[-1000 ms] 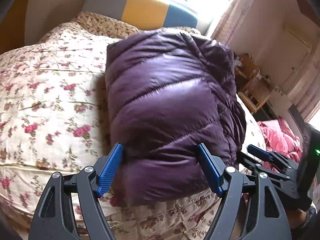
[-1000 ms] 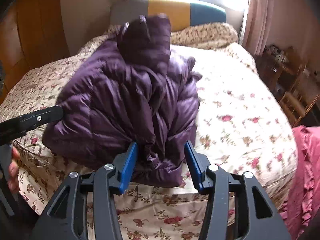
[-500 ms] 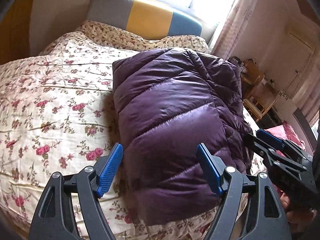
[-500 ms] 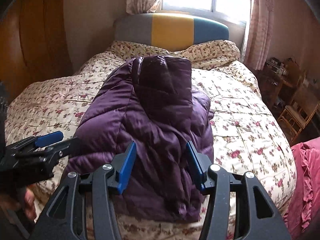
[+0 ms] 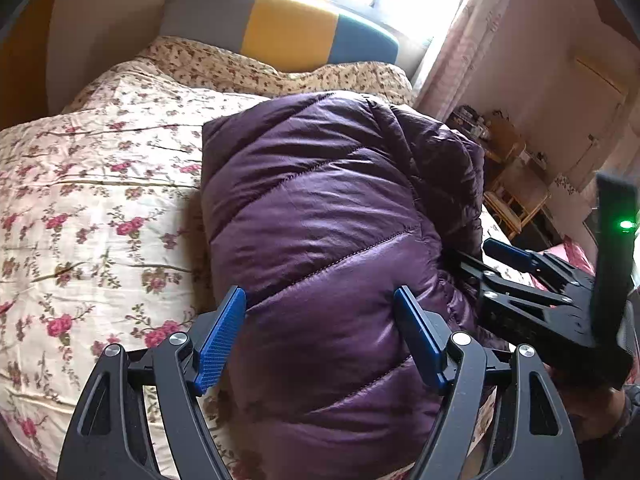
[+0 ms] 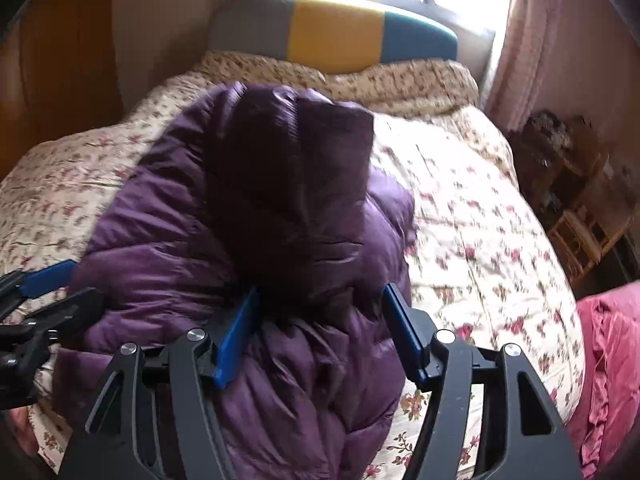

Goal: Fold large clothes

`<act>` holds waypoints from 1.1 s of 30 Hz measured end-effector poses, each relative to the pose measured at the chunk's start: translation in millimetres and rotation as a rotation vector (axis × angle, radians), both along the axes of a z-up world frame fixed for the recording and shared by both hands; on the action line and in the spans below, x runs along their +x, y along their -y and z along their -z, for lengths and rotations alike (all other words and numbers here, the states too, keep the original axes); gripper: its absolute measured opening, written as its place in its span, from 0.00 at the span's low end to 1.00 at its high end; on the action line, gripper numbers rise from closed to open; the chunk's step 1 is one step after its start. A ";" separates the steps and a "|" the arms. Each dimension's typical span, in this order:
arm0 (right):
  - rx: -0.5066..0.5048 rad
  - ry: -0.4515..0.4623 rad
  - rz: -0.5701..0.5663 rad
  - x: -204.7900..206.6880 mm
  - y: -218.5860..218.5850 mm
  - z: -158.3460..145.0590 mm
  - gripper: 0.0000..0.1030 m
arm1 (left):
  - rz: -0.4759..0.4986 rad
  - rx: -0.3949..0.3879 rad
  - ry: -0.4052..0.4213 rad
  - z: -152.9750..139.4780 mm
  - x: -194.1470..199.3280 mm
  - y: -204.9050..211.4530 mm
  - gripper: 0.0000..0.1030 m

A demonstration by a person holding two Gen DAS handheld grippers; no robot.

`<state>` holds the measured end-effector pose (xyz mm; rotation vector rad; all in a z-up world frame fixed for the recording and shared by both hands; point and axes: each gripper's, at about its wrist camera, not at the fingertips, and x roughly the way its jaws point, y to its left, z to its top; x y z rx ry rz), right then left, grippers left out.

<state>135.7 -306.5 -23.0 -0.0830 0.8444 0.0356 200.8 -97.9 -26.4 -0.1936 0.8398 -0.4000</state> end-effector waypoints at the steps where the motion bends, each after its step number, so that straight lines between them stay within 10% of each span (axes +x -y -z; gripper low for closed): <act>1: 0.006 -0.013 0.011 1.3 4.3 5.4 0.63 | 0.007 0.005 -0.001 2.2 0.8 1.8 0.74; 14: 0.215 -0.134 0.034 22.0 48.7 71.6 0.85 | 0.053 0.010 -0.093 51.5 25.7 2.5 0.95; 22: 0.461 -0.149 -0.042 18.7 65.5 76.4 0.43 | 0.142 -0.175 -0.152 64.1 40.5 -9.4 0.84; 33: 0.518 -0.135 -0.207 27.7 -1.7 49.0 0.30 | 0.103 -0.240 -0.060 28.3 26.8 -76.8 0.70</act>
